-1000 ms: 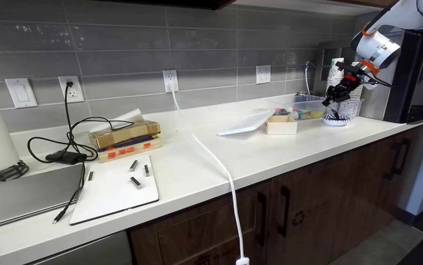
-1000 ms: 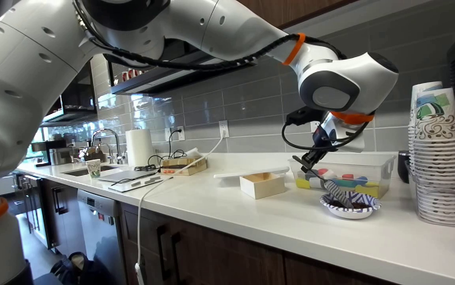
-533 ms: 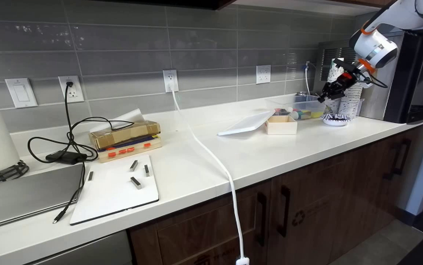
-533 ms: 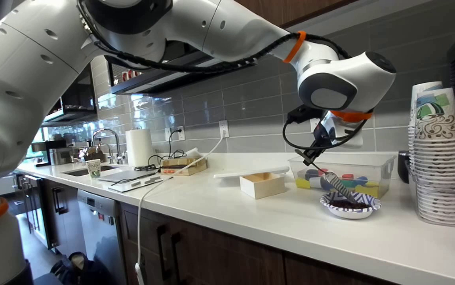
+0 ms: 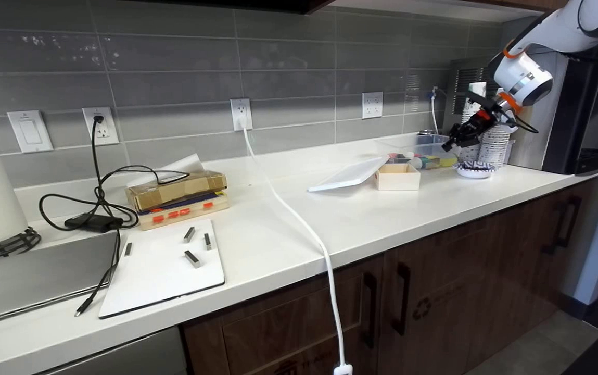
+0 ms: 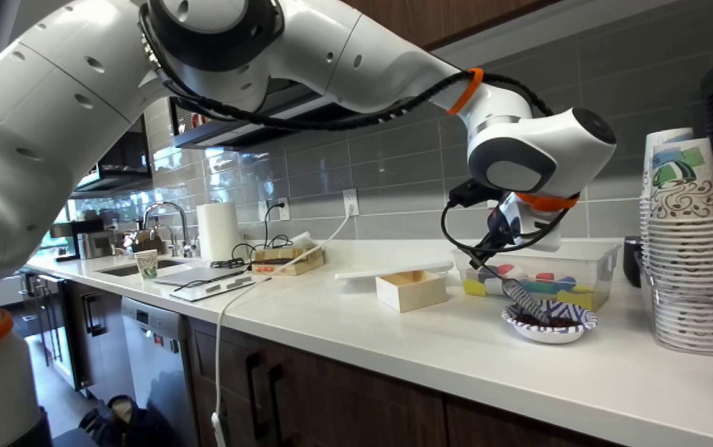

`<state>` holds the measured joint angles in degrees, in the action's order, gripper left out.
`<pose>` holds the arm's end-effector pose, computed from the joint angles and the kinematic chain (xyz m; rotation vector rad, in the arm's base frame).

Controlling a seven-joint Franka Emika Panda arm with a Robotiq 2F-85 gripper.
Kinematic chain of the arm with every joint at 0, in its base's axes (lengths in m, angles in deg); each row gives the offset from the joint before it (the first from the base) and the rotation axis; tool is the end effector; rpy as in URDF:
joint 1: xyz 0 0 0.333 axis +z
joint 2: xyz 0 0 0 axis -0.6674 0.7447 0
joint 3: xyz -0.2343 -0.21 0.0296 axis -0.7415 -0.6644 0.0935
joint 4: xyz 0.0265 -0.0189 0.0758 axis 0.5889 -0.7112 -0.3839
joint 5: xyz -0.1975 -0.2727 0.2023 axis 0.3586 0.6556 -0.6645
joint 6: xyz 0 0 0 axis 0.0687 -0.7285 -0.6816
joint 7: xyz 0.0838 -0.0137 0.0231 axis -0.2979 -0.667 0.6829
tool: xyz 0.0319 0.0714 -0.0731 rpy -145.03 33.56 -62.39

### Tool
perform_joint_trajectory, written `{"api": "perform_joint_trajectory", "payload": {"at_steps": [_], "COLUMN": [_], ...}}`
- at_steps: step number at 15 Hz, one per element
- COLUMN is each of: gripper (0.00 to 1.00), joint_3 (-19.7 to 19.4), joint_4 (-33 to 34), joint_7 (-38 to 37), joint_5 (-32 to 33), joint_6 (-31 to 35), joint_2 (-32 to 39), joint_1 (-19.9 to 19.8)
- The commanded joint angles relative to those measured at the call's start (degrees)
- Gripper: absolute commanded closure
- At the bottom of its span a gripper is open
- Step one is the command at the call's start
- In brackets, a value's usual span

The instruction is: Stir in the bowl

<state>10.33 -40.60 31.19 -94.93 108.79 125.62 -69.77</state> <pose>0.6076 -0.3817 0.2904 -1.4475 1.7970 0.2859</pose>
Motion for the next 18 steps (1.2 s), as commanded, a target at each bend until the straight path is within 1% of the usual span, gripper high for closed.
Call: {"api": "perform_joint_trajectory", "payload": {"at_steps": [1, 4, 6, 9, 12, 14, 16, 18], "gripper": [0.97, 0.97, 0.97, 0.97, 0.97, 0.97, 0.97, 0.97], "joint_3": [0.2, -0.3, -1.2, -2.7, -4.2, -5.0, -4.5, -3.4], "joint_4": [1.6, 0.8, 0.6, 0.7, 0.3, -0.4, -0.6, -0.6], "joint_7": [-0.8, -0.9, -1.8, -3.1, -4.0, -3.2, -1.6, -0.2], "joint_5": [-1.6, -1.2, -0.3, -0.1, -0.2, -0.5, -1.1, -1.7], "joint_6": [-4.4, -7.3, -8.3, -7.4, -4.1, 0.4, 4.4, 6.2], "joint_2": [0.3, -0.8, -1.0, -0.3, -0.4, -0.9, -0.8, -0.5], "joint_1": [-1.1, -1.4, -1.3, -1.5, -1.4, -0.8, -0.8, -1.0]}}
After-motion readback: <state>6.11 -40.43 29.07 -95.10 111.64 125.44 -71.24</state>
